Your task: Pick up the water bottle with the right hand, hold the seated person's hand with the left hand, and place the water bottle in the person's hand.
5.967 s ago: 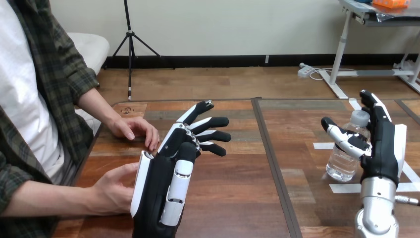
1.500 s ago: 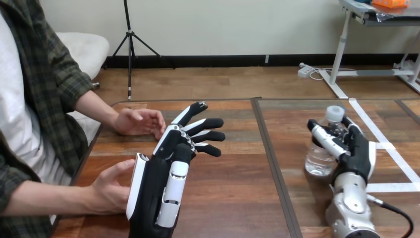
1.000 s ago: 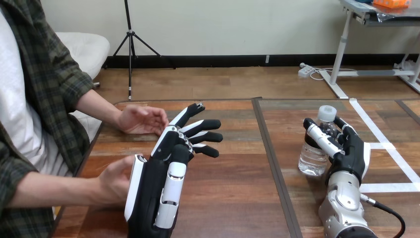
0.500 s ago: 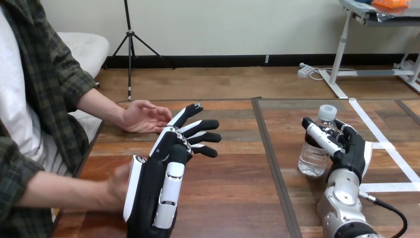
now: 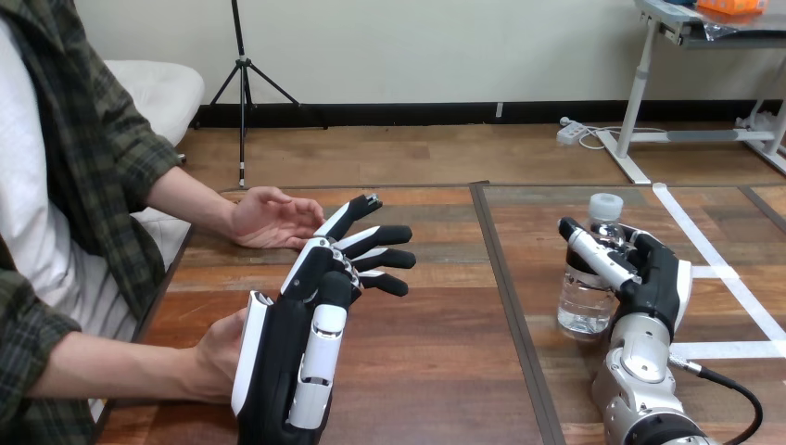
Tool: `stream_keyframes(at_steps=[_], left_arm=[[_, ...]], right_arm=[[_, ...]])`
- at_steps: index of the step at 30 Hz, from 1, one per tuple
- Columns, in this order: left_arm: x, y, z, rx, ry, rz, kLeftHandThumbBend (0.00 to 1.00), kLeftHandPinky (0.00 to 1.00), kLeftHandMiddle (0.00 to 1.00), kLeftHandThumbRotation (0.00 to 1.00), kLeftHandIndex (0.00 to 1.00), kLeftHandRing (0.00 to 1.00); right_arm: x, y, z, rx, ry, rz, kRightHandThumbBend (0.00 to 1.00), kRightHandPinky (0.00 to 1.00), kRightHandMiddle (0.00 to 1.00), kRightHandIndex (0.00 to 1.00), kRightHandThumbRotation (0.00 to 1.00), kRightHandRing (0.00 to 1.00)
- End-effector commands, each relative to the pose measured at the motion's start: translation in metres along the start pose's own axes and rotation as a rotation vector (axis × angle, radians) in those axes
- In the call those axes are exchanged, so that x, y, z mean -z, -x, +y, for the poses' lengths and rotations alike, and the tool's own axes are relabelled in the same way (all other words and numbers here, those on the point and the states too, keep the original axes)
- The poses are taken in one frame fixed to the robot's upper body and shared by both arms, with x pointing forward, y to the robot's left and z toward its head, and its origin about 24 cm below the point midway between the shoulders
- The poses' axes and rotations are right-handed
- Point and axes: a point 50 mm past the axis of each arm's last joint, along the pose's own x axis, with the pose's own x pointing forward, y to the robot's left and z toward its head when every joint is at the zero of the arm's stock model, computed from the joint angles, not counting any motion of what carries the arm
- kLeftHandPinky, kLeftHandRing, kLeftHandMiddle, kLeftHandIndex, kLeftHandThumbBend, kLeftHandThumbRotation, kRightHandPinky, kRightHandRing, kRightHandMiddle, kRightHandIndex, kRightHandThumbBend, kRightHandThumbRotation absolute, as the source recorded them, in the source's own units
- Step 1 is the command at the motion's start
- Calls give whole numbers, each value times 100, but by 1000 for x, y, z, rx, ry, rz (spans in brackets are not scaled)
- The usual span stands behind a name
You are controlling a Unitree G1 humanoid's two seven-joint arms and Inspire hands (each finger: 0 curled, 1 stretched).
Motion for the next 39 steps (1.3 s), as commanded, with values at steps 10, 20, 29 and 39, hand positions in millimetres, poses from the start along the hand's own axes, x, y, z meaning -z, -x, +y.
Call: stream_keyframes(at_steps=[10, 20, 29, 39], left_arm=[[-6, -10, -5, -7, 19, -60, 31, 54, 72, 100, 83, 65], [-6, -10, -6, -9, 19, -65, 31, 53, 71, 100, 82, 65], [-6, -11, -6, -8, 9, -71, 30, 52, 69, 100, 81, 64], [-5, -12, -5, -10, 5, -67, 30, 52, 69, 100, 80, 64]], right_arm=[[-28, -8, 10, -60, 68, -99, 78, 43, 51, 49, 0, 47], [-29, -9, 8, -61, 101, -116, 77, 43, 51, 49, 0, 47], [-31, -9, 7, -61, 122, -140, 79, 42, 52, 49, 0, 47], [-34, -7, 7, -77, 120, -187, 80, 41, 51, 50, 0, 47]])
